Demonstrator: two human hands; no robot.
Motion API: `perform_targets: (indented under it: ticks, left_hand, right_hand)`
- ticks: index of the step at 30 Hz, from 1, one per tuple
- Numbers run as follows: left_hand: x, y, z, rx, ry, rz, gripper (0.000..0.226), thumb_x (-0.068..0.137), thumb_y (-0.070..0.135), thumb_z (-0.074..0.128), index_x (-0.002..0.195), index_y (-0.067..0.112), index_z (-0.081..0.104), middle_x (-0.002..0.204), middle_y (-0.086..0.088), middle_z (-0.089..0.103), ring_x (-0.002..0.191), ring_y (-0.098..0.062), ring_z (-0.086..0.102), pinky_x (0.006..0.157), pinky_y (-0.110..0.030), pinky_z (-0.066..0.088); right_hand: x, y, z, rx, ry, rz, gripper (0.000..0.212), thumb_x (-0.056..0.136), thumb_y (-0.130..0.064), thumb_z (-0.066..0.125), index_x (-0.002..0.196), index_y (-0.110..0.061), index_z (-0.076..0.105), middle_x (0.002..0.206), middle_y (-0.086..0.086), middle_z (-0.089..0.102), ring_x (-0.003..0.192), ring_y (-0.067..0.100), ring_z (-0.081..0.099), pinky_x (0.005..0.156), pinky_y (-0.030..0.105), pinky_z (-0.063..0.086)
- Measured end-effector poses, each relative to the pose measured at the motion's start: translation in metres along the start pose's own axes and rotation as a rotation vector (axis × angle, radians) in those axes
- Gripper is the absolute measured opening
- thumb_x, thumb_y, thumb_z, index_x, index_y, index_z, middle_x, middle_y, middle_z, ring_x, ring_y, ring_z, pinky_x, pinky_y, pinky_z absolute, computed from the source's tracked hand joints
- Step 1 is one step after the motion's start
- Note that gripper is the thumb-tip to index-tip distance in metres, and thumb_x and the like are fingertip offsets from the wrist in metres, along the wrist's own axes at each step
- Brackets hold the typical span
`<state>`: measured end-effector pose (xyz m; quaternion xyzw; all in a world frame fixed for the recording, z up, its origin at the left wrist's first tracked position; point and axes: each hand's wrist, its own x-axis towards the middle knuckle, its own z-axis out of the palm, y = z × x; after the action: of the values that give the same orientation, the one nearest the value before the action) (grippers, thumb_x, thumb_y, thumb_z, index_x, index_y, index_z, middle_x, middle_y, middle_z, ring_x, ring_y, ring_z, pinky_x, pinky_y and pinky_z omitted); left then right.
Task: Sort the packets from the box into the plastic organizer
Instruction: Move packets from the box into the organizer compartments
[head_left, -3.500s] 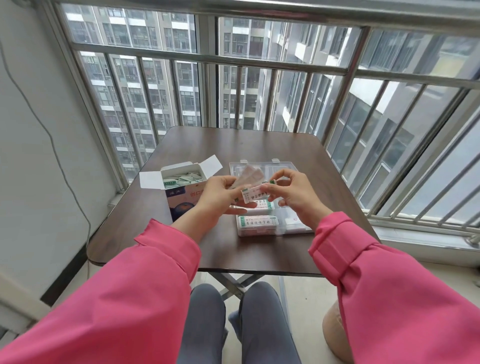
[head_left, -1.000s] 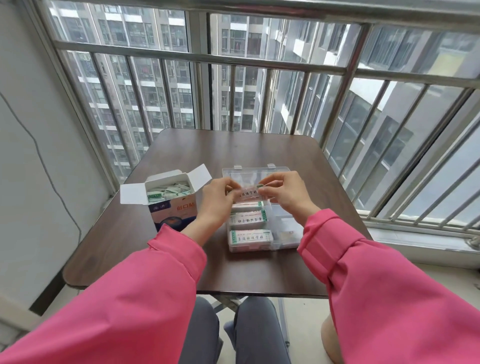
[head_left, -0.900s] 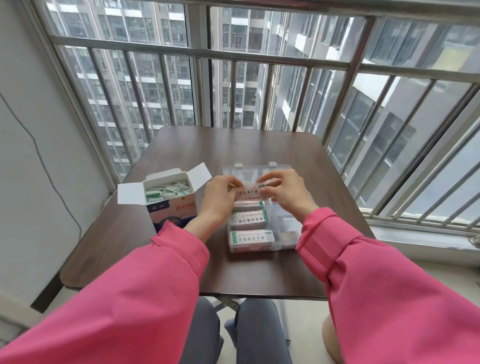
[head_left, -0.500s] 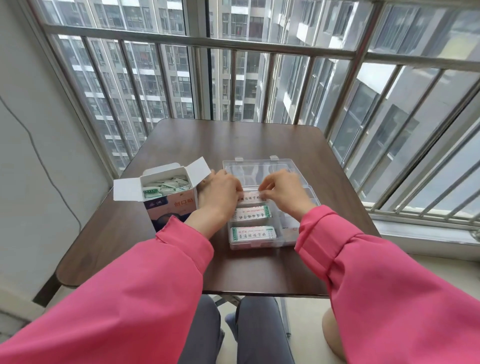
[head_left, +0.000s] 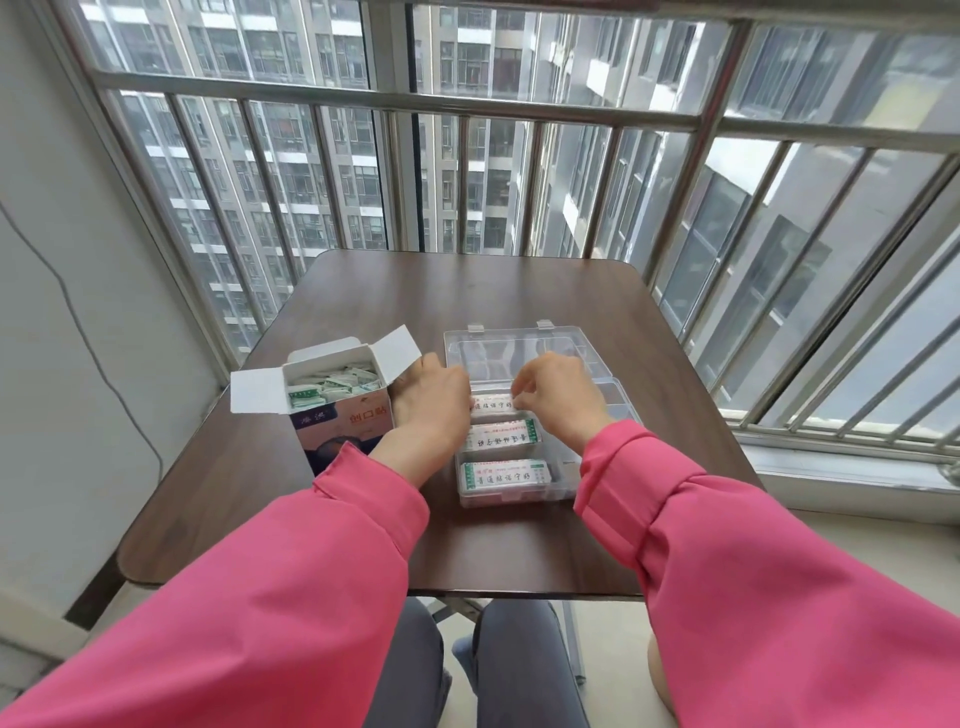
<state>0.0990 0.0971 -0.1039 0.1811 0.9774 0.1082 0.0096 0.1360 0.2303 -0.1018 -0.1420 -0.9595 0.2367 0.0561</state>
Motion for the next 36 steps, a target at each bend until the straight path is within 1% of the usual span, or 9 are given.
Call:
perform_targets:
  ticks: [6,11,17,21,24,26,29,33,36]
  left_hand:
    - [-0.003,0.001,0.0,0.074,0.025,0.001,0.027,0.094,0.021,0.052,0.119,0.013,0.06,0.123,-0.014,0.045,0.12,-0.032,0.039,0.092,-0.04,0.037]
    - [-0.003,0.001,0.001,0.092,0.056,0.017,0.026,0.094,0.017,0.05,0.118,0.013,0.059,0.122,-0.015,0.045,0.118,-0.033,0.04,0.092,-0.04,0.037]
    - [-0.014,0.006,-0.005,-0.089,0.148,0.124,0.026,0.095,0.012,0.045,0.12,0.012,0.051,0.12,-0.014,0.046,0.116,-0.031,0.041,0.09,-0.039,0.039]
    - [-0.032,0.0,-0.015,-0.291,0.098,0.262,0.026,0.094,0.005,0.044,0.118,0.012,0.053,0.116,-0.01,0.048,0.111,-0.026,0.048,0.091,-0.04,0.042]
    - [-0.05,-0.01,-0.03,-0.427,0.117,0.378,0.019,0.092,0.005,0.05,0.109,0.007,0.059,0.107,-0.007,0.054,0.099,-0.022,0.054,0.085,-0.027,0.041]
    - [-0.061,-0.024,-0.038,-0.464,0.215,0.438,0.015,0.088,0.004,0.058,0.103,0.005,0.061,0.102,-0.007,0.057,0.09,-0.02,0.054,0.083,-0.026,0.04]
    - [-0.06,-0.056,-0.044,-0.258,0.386,0.368,0.04,0.08,0.015,0.069,0.117,0.01,0.055,0.116,-0.007,0.055,0.104,-0.022,0.049,0.093,-0.029,0.035]
    - [-0.047,-0.104,-0.055,0.15,0.161,0.119,0.095,0.073,0.046,0.071,0.146,0.012,0.021,0.15,-0.012,0.026,0.14,-0.027,0.021,0.115,-0.037,0.019]
    - [-0.045,-0.12,-0.061,0.142,0.041,0.041,0.107,0.071,0.056,0.071,0.148,0.006,0.016,0.147,-0.016,0.032,0.137,-0.03,0.027,0.113,-0.04,0.023]
  right_hand:
    - [-0.003,-0.007,-0.001,-0.098,0.026,0.017,0.016,0.084,-0.015,0.066,0.099,-0.014,0.068,0.111,0.01,0.064,0.105,0.03,0.059,0.085,0.038,0.048]
    - [-0.001,-0.005,-0.002,-0.068,-0.008,0.027,0.014,0.082,-0.015,0.069,0.095,-0.012,0.067,0.106,0.009,0.065,0.102,0.028,0.06,0.086,0.04,0.049]
    - [-0.007,-0.003,-0.01,-0.016,0.02,-0.03,0.02,0.086,-0.017,0.064,0.104,-0.011,0.067,0.114,0.008,0.062,0.11,0.023,0.056,0.094,0.037,0.044]
    - [-0.021,-0.015,-0.016,0.101,0.092,-0.118,0.02,0.088,-0.016,0.061,0.105,-0.009,0.068,0.11,0.008,0.066,0.101,0.02,0.06,0.087,0.025,0.042]
    - [-0.035,-0.032,-0.019,0.122,0.199,-0.211,0.024,0.088,-0.007,0.054,0.107,-0.009,0.068,0.109,0.008,0.065,0.099,0.02,0.06,0.083,0.017,0.035]
    - [-0.044,-0.046,-0.021,0.099,0.246,-0.292,0.03,0.087,-0.001,0.049,0.112,-0.009,0.066,0.113,0.009,0.063,0.108,0.022,0.056,0.09,0.02,0.033]
    - [-0.053,-0.066,-0.016,0.011,0.144,-0.437,0.042,0.088,-0.001,0.049,0.128,-0.011,0.054,0.134,0.007,0.052,0.127,0.022,0.042,0.104,0.023,0.025]
    - [-0.053,-0.088,-0.007,-0.242,-0.05,-0.543,0.054,0.095,-0.019,0.05,0.145,-0.017,0.031,0.155,0.0,0.024,0.144,0.015,0.016,0.117,0.029,0.012]
    - [-0.05,-0.095,-0.004,-0.301,-0.097,-0.508,0.051,0.097,-0.028,0.047,0.144,-0.017,0.034,0.15,0.004,0.034,0.138,0.022,0.03,0.114,0.035,0.021]
